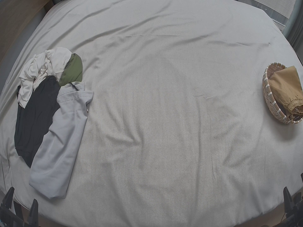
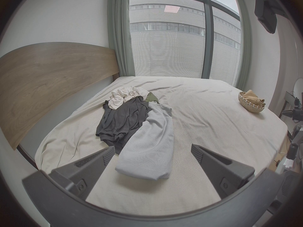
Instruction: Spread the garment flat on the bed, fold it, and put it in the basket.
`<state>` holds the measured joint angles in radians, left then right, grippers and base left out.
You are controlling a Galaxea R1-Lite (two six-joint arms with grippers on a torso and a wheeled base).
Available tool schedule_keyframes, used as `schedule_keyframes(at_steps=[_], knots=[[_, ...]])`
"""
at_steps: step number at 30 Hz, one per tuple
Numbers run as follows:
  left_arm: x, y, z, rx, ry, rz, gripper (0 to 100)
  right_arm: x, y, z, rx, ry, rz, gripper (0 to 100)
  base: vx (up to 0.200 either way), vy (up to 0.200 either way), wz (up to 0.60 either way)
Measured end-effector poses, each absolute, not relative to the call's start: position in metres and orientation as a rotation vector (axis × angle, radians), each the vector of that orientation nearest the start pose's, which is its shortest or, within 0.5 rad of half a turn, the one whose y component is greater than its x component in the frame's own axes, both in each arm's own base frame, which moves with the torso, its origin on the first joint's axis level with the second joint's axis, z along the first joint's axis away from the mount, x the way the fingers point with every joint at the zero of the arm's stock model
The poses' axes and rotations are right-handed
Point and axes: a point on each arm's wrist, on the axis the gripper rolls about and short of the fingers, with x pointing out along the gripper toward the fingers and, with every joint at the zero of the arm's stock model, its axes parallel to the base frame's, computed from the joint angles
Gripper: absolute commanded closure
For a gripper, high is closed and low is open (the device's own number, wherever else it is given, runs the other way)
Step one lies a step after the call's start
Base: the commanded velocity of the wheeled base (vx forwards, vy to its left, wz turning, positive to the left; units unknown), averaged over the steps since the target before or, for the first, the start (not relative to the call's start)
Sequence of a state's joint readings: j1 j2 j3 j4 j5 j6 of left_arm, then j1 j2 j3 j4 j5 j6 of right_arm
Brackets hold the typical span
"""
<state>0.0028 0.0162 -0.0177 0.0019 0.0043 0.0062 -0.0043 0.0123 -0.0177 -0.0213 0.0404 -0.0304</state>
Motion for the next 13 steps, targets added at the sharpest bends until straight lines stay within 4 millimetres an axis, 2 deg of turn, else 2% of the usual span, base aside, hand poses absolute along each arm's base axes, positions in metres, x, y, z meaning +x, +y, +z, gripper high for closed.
schedule_keyframes(at_steps=[13], knots=[[-0.0230,0.0001,0.0805,0.006,-0.001,0.008,0,-0.0231,0.0003,0.0805,-0.007,-0.005,0.009,0,0.000,0.000,0.00]])
